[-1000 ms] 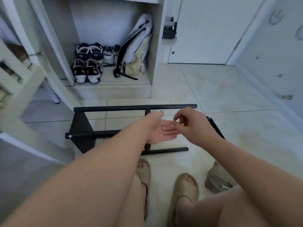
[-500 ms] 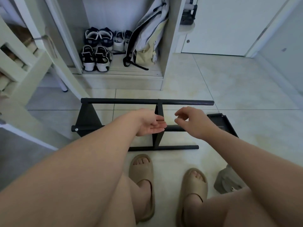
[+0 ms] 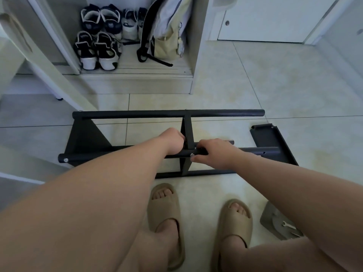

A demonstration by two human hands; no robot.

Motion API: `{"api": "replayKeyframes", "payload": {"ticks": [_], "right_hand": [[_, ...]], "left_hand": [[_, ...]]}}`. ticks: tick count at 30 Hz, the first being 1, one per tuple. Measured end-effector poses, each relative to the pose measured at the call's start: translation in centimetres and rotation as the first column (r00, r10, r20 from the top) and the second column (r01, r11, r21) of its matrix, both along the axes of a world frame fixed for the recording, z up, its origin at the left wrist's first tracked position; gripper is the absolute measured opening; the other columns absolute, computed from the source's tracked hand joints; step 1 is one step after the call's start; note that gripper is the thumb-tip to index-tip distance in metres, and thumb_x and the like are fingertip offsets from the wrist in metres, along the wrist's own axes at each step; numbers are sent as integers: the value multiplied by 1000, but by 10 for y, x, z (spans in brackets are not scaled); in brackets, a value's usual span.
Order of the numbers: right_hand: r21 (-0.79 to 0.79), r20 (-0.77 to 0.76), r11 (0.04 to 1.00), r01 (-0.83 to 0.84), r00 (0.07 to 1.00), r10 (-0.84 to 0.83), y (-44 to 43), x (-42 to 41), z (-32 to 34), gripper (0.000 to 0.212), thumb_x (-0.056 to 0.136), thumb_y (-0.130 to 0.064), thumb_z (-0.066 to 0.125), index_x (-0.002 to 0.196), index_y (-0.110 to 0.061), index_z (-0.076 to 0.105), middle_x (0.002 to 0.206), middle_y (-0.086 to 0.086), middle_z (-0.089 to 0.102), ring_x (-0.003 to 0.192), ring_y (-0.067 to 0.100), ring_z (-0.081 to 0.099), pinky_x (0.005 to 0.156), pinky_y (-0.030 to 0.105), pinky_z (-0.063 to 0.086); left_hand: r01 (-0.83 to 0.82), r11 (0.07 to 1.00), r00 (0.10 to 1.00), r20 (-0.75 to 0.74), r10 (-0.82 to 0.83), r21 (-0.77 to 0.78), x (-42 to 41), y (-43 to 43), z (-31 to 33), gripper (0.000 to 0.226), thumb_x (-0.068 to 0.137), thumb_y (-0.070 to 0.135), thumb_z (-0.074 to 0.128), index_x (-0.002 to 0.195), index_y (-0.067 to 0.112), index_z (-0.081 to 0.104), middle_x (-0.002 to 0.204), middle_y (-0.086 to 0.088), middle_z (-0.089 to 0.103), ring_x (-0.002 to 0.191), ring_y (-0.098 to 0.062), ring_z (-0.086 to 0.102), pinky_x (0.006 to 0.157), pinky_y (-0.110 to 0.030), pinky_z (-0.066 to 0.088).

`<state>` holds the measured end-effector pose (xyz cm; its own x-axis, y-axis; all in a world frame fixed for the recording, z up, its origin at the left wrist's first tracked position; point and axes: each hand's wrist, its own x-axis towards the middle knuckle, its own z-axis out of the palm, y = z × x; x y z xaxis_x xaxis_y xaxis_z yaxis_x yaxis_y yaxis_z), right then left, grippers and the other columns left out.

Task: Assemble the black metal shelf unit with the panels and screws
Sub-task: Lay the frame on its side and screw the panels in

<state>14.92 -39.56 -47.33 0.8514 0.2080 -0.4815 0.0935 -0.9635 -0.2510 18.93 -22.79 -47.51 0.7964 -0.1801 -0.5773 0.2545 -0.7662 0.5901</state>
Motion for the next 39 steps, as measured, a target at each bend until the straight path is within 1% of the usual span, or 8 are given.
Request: {"api": "replayKeyframes", "payload": {"ticks": [4,11,17,22,25,33,36,39], "right_hand": [[48,17,999,8,1000,-9,3,1,-5,28,98,-56,53,97,-28,52,92,-1,58,93,27,58,73,36,43],[-57,-28,994,-89,996,88,3,-21,2,44,102,-56,45,125,-20,55,114,9,64,104,34,61,74,37,42],[-126,-108,984,-124,988,111,-8,-60,11,50,102,-58,43,129,-17,56,119,12,63,108,36,61,74,35,38],[-12,-54,999,-34,998,33,-19,-116,-1,46,101,-56,46,128,-20,52,121,9,65,110,34,61,76,37,42],[15,36,999,-30,999,30,-23,-146,-9,44,100,-59,45,128,-26,51,119,3,67,107,30,63,71,36,40],[-51,259,998,-36,965,48,-34,-199,-26,47,97,-64,43,100,-20,56,108,1,67,104,27,54,88,38,38],[-15,444,1000,-27,896,31,-39,-211,-31,62,91,-69,44,109,-14,64,108,5,63,104,32,57,88,42,43],[-29,506,999,18,863,-1,-42,-204,-30,86,81,-80,41,133,-14,59,140,11,54,133,38,47,104,53,39]], "left_hand": [[114,988,993,-35,-111,106,6,-13,-9,20,99,6,40,103,5,60,108,-14,60,93,-28,51,94,-39,47],[359,891,933,-142,-332,276,-3,-17,1,31,95,11,44,114,8,68,118,-12,66,107,-31,63,100,-42,50],[588,725,809,-235,-540,358,-38,-34,23,29,99,21,47,116,8,67,101,-9,61,82,-25,53,70,-29,41],[567,769,823,-258,-507,295,-77,-47,16,20,96,17,48,92,8,66,86,-6,59,68,-21,50,57,-29,37],[545,795,837,-229,-497,265,-95,-46,10,18,92,20,51,79,14,60,89,-6,64,73,-22,55,71,-31,45],[633,744,773,-229,-591,215,-133,-46,6,30,94,16,49,111,5,71,115,-14,70,98,-31,65,95,-40,50],[613,769,788,-220,-575,184,-141,-47,3,29,97,14,48,116,3,68,118,-17,67,98,-31,63,96,-42,49],[593,789,801,-214,-559,162,-140,-45,3,28,96,14,50,115,7,70,118,-12,68,107,-31,64,101,-44,49]]}}
